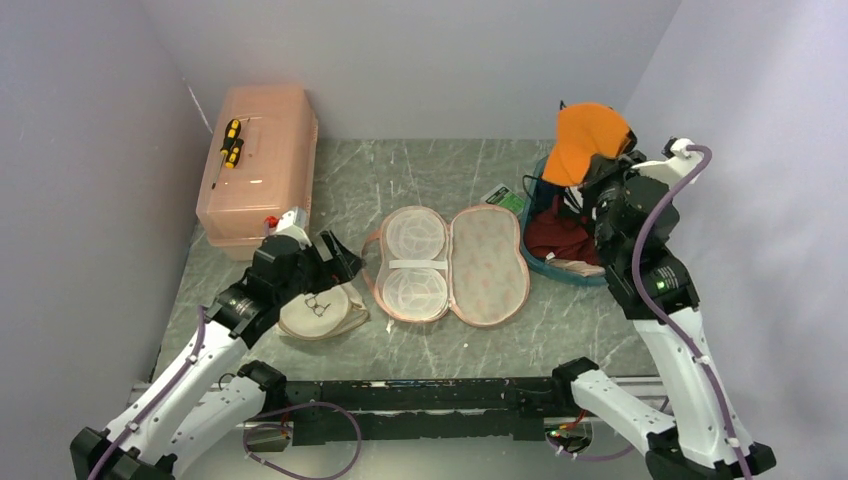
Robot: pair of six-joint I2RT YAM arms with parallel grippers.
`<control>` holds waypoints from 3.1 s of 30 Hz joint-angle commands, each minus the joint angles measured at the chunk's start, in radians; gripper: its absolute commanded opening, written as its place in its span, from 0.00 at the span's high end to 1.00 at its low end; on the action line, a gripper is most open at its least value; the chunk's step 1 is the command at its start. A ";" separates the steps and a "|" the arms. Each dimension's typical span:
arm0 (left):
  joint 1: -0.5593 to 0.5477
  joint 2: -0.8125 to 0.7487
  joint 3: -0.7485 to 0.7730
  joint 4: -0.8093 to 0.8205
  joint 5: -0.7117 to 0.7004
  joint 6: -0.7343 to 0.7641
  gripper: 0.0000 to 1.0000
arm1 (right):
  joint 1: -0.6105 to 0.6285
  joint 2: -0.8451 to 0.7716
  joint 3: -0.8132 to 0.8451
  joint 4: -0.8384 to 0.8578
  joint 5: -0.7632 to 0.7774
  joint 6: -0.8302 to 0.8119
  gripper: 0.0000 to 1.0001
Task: Unzip the laundry bag and remove the bra
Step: Place the bra in the bin.
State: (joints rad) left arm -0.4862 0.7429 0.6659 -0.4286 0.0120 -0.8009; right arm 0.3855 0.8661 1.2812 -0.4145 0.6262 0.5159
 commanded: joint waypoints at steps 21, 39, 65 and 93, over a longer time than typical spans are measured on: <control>-0.003 0.112 -0.123 0.275 0.193 -0.091 0.08 | -0.521 0.105 -0.686 0.562 -0.392 0.220 1.00; -0.003 0.108 -0.147 0.281 0.210 -0.086 0.08 | -0.538 0.238 -0.781 0.564 -0.329 0.183 0.74; -0.003 0.121 -0.159 0.269 0.222 -0.114 0.09 | -0.391 -0.066 -0.573 0.406 -0.590 0.177 0.28; -0.003 0.102 -0.156 0.205 0.174 -0.109 0.09 | -0.551 0.268 -0.823 0.661 -0.424 0.345 0.64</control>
State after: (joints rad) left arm -0.4862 0.8444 0.4973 -0.2474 0.1940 -0.9112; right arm -0.1577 1.1259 0.4713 0.2031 0.1749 0.8577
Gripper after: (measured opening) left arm 0.908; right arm 0.353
